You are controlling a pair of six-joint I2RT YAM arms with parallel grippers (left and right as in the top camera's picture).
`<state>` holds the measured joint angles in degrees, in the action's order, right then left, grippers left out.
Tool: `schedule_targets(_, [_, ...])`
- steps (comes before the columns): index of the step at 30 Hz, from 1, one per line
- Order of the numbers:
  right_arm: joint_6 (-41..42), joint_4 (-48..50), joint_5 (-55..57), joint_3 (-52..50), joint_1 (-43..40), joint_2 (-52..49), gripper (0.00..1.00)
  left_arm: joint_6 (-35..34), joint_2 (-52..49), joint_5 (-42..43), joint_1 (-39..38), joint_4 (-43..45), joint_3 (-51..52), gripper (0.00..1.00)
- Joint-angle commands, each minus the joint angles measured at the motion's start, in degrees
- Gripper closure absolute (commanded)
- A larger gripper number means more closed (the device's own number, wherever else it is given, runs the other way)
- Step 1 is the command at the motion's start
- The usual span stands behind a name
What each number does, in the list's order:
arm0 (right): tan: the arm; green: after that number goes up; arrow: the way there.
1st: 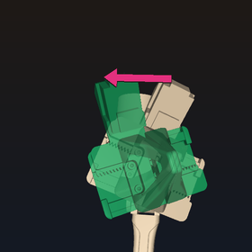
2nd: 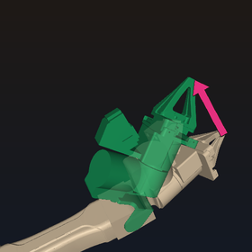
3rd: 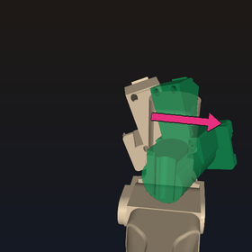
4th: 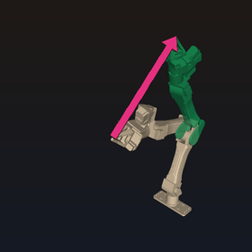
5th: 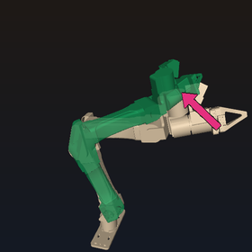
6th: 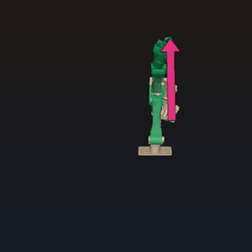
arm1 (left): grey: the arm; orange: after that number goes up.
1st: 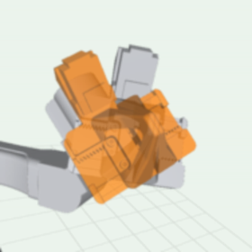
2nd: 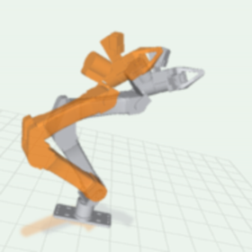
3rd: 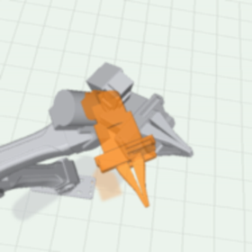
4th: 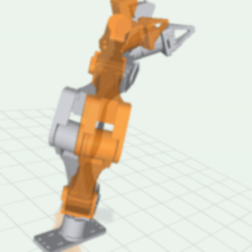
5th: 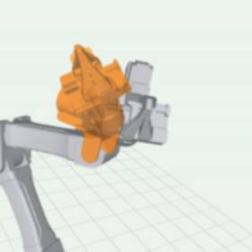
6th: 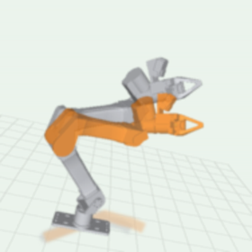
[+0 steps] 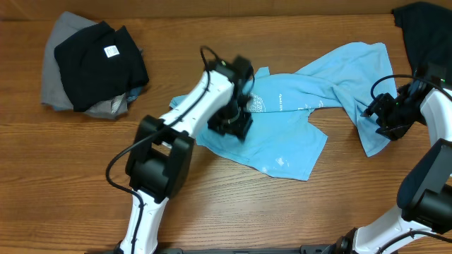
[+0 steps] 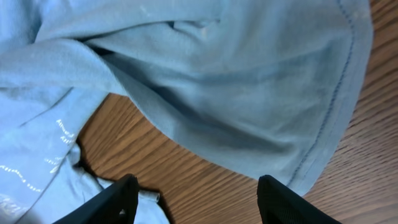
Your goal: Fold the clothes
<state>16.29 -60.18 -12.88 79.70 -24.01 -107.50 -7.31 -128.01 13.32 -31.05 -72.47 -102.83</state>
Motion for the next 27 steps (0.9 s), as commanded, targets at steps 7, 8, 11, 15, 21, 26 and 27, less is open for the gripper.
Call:
schedule_targets(7, [-0.02,-0.31,-1.33,0.13,-0.22,0.76,0.34,-7.02,1.36,-1.14,0.7,5.86,12.5,0.78])
schedule_targets(8, [-0.02,-0.31,-1.33,0.13,-0.22,0.76,0.34,-7.43,1.36,-2.21,1.07,5.6,13.05,0.96])
schedule_targets(11, [-0.02,-0.35,-1.31,0.13,-0.22,0.76,0.34,-8.22,1.36,-8.09,3.45,2.73,13.68,0.96])
schedule_targets(15, [-0.09,-0.72,-1.33,0.13,-0.2,0.76,0.33,-8.59,2.62,-13.64,11.13,-2.08,13.55,0.96])
schedule_targets(21, [-5.4,-2.91,-6.08,0.11,2.56,0.76,0.32,-5.75,8.85,-13.25,24.55,-4.76,13.4,0.96])
schedule_targets(26, [-6.97,-5.14,-1.53,-1.55,8.15,0.76,0.35,-1.33,15.63,-11.67,30.67,-5.29,13.4,0.96])
schedule_targets(27, [-6.95,-5.6,0.28,-2.32,9.2,0.76,0.36,-1.18,16.61,-11.89,31.23,-5.46,13.4,0.96])
